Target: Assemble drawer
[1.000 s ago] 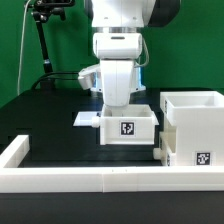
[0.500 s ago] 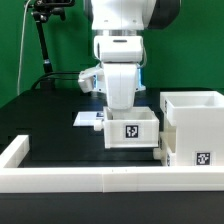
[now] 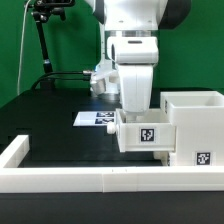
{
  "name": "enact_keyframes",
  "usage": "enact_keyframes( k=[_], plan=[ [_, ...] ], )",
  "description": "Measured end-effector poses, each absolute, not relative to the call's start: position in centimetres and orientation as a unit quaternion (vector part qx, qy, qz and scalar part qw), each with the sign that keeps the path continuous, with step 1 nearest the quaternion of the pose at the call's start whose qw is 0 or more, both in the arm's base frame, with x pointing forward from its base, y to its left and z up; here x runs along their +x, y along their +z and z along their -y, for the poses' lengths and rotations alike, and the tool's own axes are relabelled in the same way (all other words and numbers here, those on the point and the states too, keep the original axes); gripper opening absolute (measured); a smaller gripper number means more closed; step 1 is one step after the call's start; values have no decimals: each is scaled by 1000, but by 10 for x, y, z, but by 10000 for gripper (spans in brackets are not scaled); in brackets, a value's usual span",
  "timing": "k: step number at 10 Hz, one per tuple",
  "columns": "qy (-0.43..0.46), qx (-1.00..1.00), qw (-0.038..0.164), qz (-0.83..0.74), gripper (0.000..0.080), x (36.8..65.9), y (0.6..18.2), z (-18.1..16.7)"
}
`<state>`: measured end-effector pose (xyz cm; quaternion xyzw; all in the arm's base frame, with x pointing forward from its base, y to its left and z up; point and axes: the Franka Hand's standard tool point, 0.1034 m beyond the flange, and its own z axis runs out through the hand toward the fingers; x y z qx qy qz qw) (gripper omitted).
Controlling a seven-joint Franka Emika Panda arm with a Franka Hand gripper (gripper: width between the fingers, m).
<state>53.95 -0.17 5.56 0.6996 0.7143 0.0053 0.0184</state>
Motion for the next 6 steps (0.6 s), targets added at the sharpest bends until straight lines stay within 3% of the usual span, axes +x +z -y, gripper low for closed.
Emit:
enact_keyframes(
  k=[6],
  plan=[
    [5, 729, 18, -684, 42, 539, 54, -1]
  ],
)
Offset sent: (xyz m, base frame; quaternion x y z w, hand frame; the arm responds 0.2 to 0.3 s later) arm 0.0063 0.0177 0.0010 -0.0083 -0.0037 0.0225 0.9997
